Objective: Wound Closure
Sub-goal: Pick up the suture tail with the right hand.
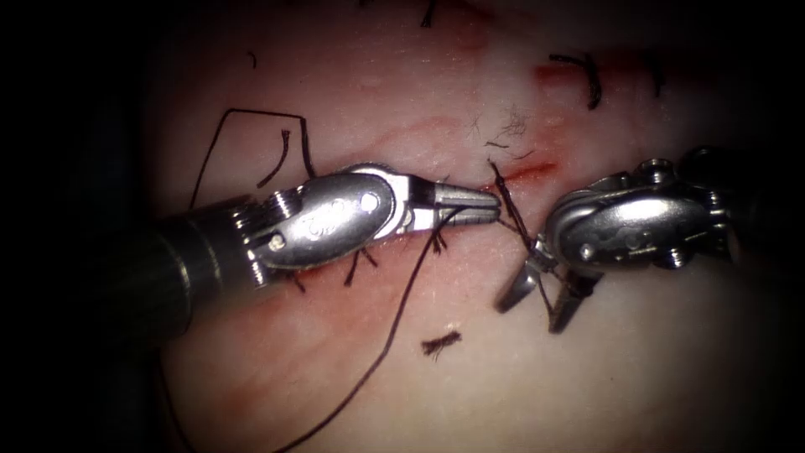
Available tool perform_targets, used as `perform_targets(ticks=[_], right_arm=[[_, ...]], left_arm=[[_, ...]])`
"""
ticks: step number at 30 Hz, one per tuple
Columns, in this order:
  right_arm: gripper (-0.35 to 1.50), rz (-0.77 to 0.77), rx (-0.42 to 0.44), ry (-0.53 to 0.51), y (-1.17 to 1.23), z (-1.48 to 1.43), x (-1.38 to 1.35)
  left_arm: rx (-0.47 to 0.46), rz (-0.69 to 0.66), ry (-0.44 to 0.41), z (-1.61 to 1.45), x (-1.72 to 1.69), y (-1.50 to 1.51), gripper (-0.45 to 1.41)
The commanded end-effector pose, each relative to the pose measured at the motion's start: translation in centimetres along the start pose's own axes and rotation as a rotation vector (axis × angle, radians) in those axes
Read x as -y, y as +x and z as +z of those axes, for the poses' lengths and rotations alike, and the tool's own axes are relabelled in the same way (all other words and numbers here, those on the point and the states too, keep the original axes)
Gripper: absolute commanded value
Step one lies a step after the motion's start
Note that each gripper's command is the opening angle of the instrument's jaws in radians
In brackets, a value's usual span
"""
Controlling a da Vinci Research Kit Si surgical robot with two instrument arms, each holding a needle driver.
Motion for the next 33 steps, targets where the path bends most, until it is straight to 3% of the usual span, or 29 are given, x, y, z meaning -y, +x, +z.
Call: perform_targets(ticks=[1, 10, 27, 29, 30, 31, 33], right_arm=[[0.73, -0.003, 0.005, 0.004, -0.05, 0.02, -0.08], [0.74, -0.042, 0.086, 0.078, -0.15, 0.23, 0.02], [0.73, -0.057, 0.164, 0.172, -0.31, 0.24, 0.18], [0.56, -0.058, 0.166, 0.174, -0.31, 0.27, 0.18], [0.34, -0.058, 0.163, 0.182, -0.31, 0.29, 0.18], [-0.28, -0.063, 0.164, 0.182, -0.32, 0.31, 0.17], [-0.35, -0.06, 0.162, 0.193, -0.32, 0.32, 0.15]], left_arm=[[0.0, 0.003, 0.001, 0.04, 0.06, -0.02, -0.35], [-0.004, 0.003, 0.001, 0.03, 0.04, -0.01, -0.35], [-0.002, 0.003, -0.001, 0.03, 0.02, 0.0, -0.35], [-0.002, 0.003, -0.001, 0.03, 0.02, 0.0, -0.35], [-0.002, 0.003, -0.001, 0.03, 0.02, 0.0, -0.35], [-0.002, 0.002, -0.001, 0.03, 0.02, 0.0, -0.35], [-0.002, 0.002, -0.001, 0.03, 0.02, 0.0, -0.35]])
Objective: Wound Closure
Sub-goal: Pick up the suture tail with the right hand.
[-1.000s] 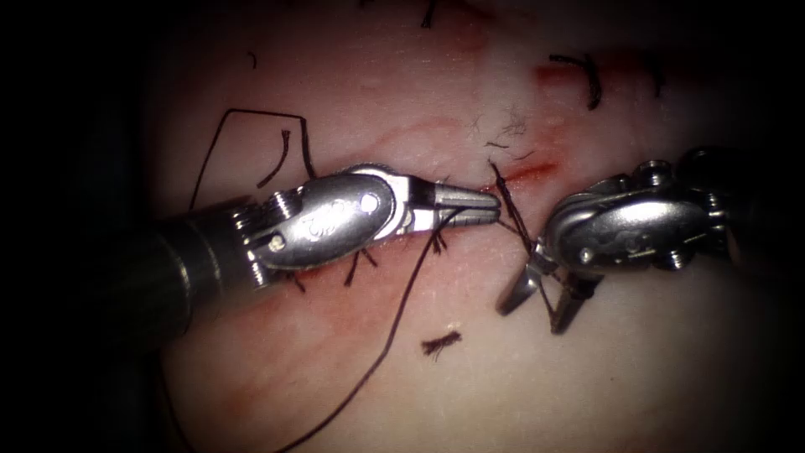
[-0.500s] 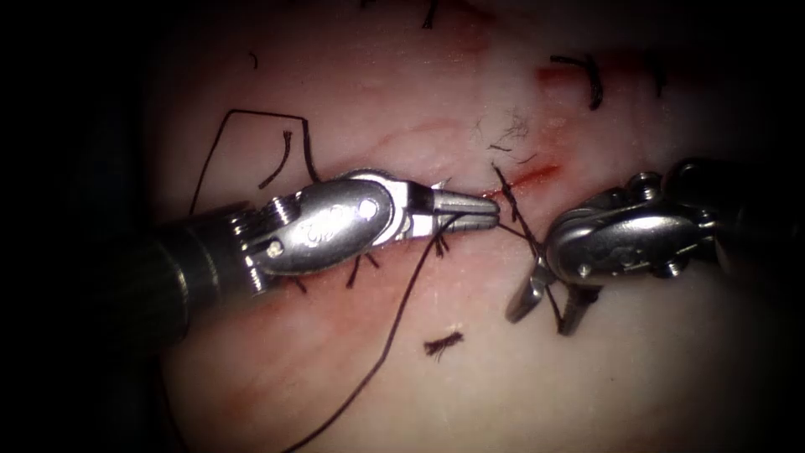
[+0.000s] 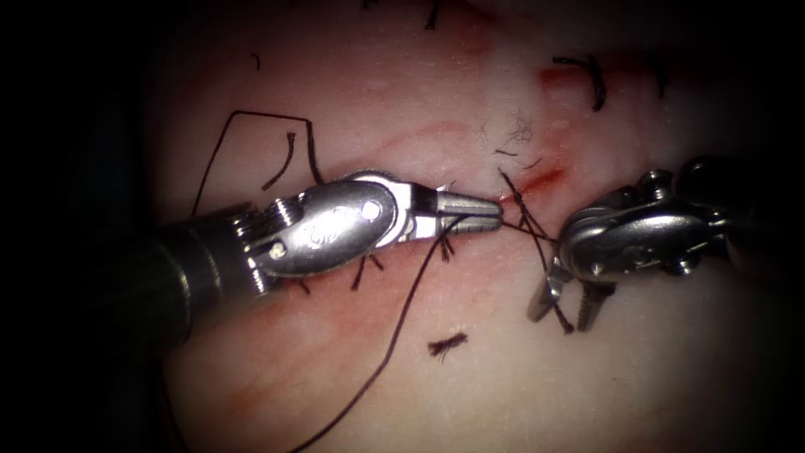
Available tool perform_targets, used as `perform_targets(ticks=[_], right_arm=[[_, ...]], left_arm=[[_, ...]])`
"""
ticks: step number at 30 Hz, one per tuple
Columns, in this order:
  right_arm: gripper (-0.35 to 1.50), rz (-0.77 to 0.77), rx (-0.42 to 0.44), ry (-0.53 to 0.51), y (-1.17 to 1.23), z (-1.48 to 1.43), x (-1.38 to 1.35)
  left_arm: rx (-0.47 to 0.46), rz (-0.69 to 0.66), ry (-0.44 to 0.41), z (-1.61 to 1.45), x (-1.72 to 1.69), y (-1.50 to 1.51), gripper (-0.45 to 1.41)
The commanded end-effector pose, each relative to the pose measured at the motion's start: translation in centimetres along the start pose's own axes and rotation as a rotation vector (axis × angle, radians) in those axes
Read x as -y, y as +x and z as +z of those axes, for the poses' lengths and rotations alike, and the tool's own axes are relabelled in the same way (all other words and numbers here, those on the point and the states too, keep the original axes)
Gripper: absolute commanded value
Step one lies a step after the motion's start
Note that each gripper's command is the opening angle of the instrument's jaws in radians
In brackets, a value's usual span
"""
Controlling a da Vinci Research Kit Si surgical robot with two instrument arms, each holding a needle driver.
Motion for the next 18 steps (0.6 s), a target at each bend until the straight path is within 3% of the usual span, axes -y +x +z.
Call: perform_targets(ticks=[1, 7, 11, 18], right_arm=[[-0.35, 0.001, 0.002, -0.002, -0.04, 0.0, -0.11], [-0.35, 0.012, 0.013, -0.008, -0.05, -0.06, -0.15], [-0.35, 0.056, -0.027, -0.062, -0.06, -0.2, -0.17], [-0.35, 0.057, -0.025, -0.067, -0.06, -0.17, -0.21]], left_arm=[[-0.001, 0.003, 0.0, 0.04, 0.06, -0.02, -0.35], [-0.001, 0.002, 0.0, 0.04, 0.06, -0.02, -0.35], [-0.001, -0.004, 0.0, 0.05, 0.04, -0.01, -0.35], [-0.002, -0.004, -0.001, 0.04, 0.04, -0.01, -0.35]])
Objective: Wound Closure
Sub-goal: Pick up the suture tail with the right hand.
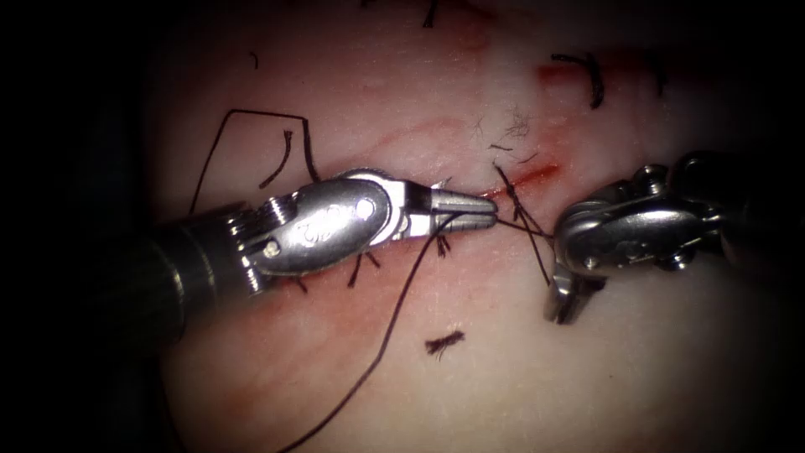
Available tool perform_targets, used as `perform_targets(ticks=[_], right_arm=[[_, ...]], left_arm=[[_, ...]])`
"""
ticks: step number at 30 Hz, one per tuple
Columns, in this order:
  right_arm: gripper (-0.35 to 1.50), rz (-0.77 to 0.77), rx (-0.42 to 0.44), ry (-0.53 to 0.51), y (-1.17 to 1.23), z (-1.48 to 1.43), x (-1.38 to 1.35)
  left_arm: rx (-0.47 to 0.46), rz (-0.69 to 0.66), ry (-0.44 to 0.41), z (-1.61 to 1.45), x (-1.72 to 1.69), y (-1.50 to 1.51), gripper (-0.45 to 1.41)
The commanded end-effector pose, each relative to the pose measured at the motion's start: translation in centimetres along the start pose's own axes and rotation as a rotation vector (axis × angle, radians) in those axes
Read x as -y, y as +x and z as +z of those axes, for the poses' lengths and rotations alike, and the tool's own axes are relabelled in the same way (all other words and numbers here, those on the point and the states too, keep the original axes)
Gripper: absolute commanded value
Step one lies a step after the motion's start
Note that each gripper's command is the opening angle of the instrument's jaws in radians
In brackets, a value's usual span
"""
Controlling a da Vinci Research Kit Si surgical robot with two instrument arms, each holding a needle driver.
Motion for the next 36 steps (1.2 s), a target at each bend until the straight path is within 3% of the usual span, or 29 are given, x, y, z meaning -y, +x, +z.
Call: perform_targets(ticks=[1, 15, 29, 30, 31, 36], right_arm=[[-0.35, 0.0, 0.001, -0.003, -0.04, 0.0, -0.1], [-0.35, 0.034, -0.066, -0.084, 0.08, -0.32, -0.21], [-0.35, 0.017, -0.031, -0.064, 0.19, -0.13, -0.25], [0.29, 0.013, -0.031, -0.093, 0.2, -0.09, -0.24], [0.79, 0.008, -0.046, -0.107, 0.2, -0.06, -0.24], [1.04, -0.004, -0.058, -0.114, 0.17, 0.14, -0.17]], left_arm=[[-0.001, 0.003, -0.001, 0.04, 0.06, -0.02, -0.35], [-0.001, 0.003, -0.001, 0.04, 0.06, -0.02, -0.35], [-0.001, 0.003, -0.001, 0.04, 0.05, -0.02, -0.35], [-0.001, 0.003, -0.001, 0.04, 0.06, -0.02, -0.35], [-0.001, 0.003, -0.001, 0.04, 0.06, -0.02, -0.35], [-0.001, -0.003, 0.001, 0.03, 0.06, -0.02, -0.35]])
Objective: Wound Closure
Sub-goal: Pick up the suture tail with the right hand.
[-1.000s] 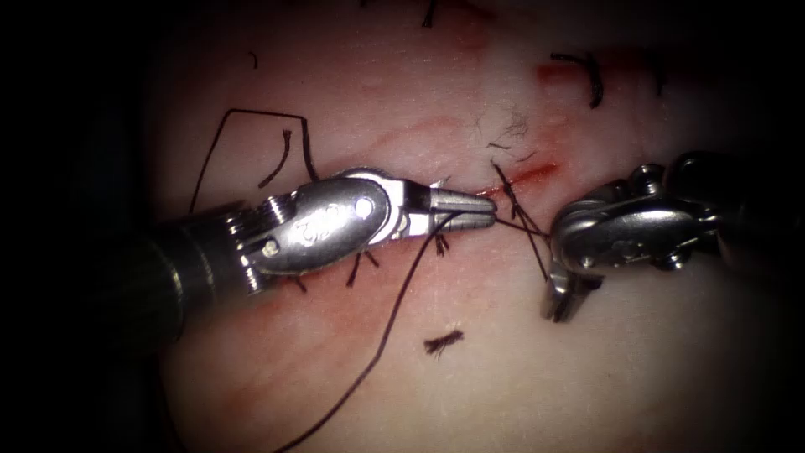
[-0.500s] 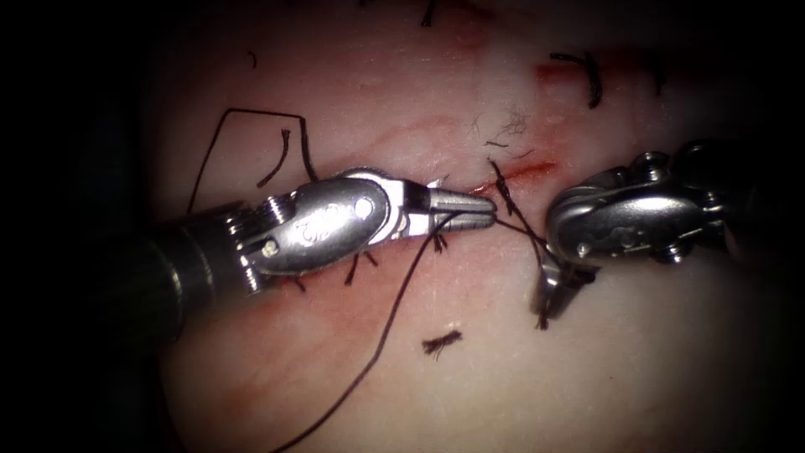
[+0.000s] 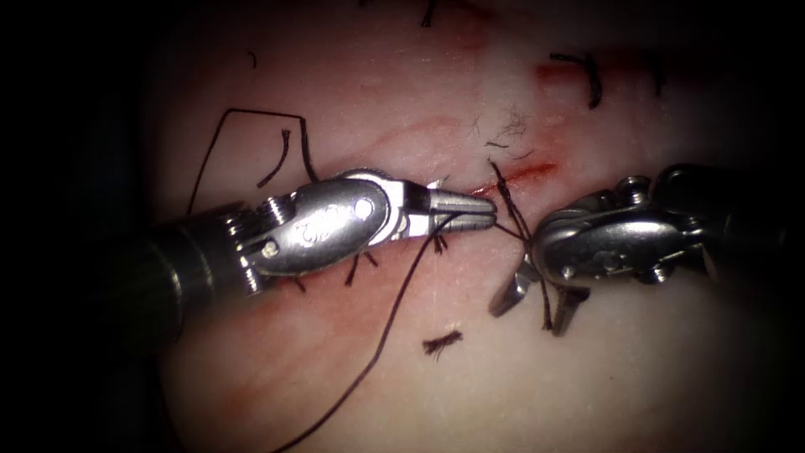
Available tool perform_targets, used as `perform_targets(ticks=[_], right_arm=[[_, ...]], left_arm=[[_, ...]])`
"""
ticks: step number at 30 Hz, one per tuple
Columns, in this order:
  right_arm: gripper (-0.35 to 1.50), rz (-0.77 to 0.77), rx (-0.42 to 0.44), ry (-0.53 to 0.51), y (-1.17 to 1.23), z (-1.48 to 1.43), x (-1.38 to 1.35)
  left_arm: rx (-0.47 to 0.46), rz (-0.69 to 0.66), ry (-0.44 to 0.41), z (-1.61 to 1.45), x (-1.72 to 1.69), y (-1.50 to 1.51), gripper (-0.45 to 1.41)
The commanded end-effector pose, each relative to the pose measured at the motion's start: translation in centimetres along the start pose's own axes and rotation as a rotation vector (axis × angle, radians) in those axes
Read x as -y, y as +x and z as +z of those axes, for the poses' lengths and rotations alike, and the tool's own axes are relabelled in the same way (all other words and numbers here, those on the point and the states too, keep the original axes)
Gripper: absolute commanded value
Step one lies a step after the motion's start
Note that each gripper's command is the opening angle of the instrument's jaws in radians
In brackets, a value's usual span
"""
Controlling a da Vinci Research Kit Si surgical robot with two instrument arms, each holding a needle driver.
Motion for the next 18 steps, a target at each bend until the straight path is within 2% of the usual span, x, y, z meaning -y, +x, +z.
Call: perform_targets(ticks=[1, 3, 5, 7, 8, 9, 10, 13, 18], right_arm=[[1.08, -0.001, 0.005, 0.003, -0.07, 0.1, -0.03], [1.14, -0.005, 0.01, 0.003, -0.09, 0.14, -0.01], [1.3, 0.019, 0.018, -0.008, -0.15, 0.16, 0.0], [1.19, 0.024, 0.041, 0.004, -0.21, 0.14, 0.01], [0.91, 0.034, 0.057, 0.036, -0.25, 0.12, 0.02], [-0.23, 0.014, 0.075, 0.122, -0.28, 0.09, 0.04], [-0.35, -0.004, 0.098, 0.139, -0.29, 0.09, 0.04], [-0.35, -0.011, 0.119, 0.132, -0.31, 0.06, 0.04], [-0.35, 0.026, 0.09, 0.121, -0.27, 0.0, 0.05]], left_arm=[[-0.001, -0.001, 0.001, 0.04, 0.06, -0.02, -0.35], [-0.001, -0.001, 0.001, 0.04, 0.06, -0.02, -0.35], [-0.001, -0.001, 0.001, 0.04, 0.07, -0.03, -0.35], [0.0, -0.001, 0.001, 0.04, 0.06, -0.03, -0.35], [0.0, -0.001, 0.001, 0.04, 0.06, -0.03, -0.35], [0.0, -0.001, 0.001, 0.04, 0.06, -0.03, -0.35], [-0.001, -0.001, 0.001, 0.04, 0.06, -0.02, -0.35], [-0.001, -0.001, 0.001, 0.04, 0.06, -0.02, -0.35], [-0.001, -0.001, 0.0, 0.03, 0.06, -0.02, -0.35]])
